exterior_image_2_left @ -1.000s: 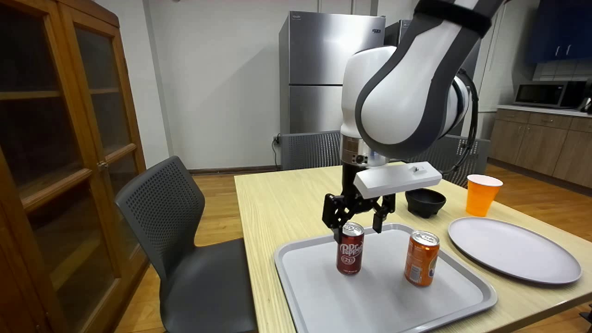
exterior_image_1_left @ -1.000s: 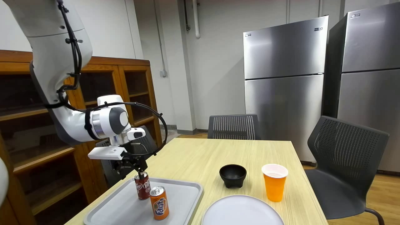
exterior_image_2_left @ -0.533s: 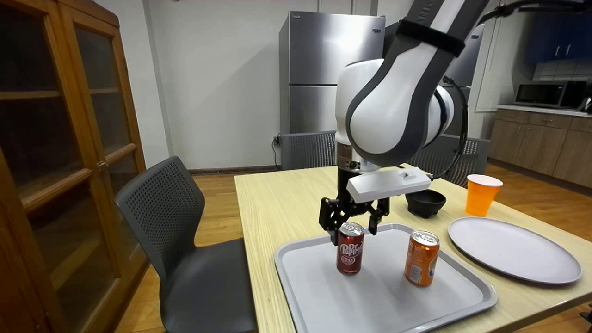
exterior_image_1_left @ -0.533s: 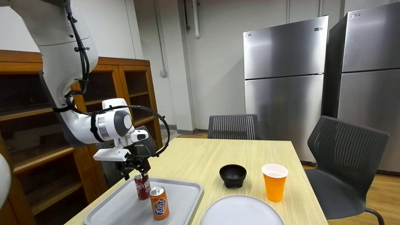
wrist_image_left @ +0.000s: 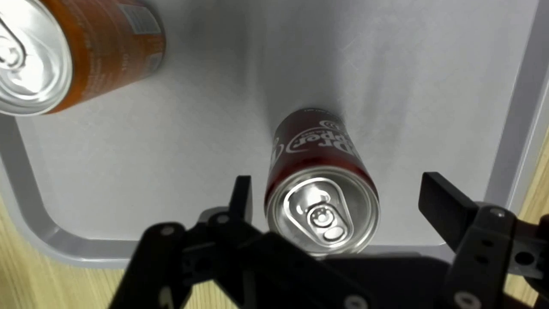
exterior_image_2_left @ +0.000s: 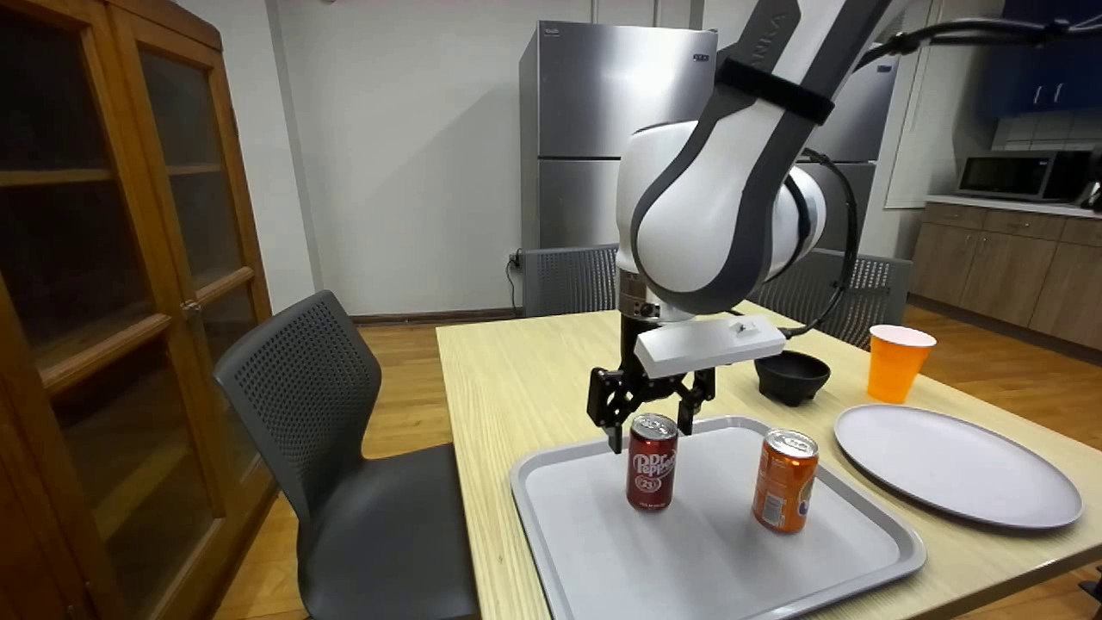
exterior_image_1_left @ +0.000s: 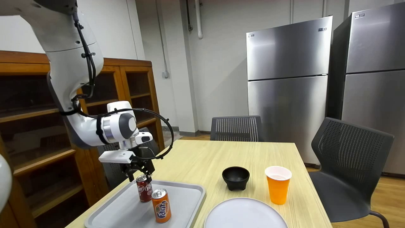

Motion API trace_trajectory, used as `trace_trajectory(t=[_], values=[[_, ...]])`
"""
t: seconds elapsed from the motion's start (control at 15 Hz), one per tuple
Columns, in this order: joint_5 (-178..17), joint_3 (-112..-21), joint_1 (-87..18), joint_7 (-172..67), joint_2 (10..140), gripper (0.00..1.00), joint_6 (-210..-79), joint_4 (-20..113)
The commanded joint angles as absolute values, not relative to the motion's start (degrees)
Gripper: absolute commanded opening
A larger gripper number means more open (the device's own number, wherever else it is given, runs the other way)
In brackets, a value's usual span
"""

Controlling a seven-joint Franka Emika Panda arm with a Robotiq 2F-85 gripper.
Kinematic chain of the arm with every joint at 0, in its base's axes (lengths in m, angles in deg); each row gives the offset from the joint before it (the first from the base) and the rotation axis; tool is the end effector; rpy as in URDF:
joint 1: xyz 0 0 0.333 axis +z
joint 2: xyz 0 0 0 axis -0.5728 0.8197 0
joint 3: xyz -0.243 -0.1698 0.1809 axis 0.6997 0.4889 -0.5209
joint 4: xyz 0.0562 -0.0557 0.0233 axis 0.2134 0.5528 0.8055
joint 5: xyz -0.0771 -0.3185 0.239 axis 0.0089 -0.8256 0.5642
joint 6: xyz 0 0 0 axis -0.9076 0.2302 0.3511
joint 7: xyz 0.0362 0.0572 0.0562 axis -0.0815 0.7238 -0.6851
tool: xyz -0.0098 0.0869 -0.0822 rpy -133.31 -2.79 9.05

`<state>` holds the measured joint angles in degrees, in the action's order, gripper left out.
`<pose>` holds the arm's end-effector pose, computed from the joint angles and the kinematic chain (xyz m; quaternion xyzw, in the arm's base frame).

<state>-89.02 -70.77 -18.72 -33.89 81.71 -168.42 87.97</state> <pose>0.5073 0.1565 0.1669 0.9988 0.0308 0.0218 0.0319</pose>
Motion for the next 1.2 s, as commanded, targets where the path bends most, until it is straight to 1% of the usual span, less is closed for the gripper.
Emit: trace_trajectory(t=[0.0,0.07,0.13,0.4,0.47,1.13], values=[[-87.86,-69.89,-17.35,-33.09,82.81,1.00,-167.98,86.21],[-87.70,-69.88,-17.33,-33.17,82.99,0.75,-168.01,86.07],[-87.62,-69.87,-17.29,-33.21,83.14,0.74,-168.02,85.92],[-87.03,-69.98,-17.38,-33.51,82.93,0.42,-167.80,85.86],[-86.98,-69.98,-17.40,-33.61,82.39,0.38,-167.59,86.02],[-83.76,-70.54,-20.90,-35.77,73.17,0.38,-165.35,88.69]])
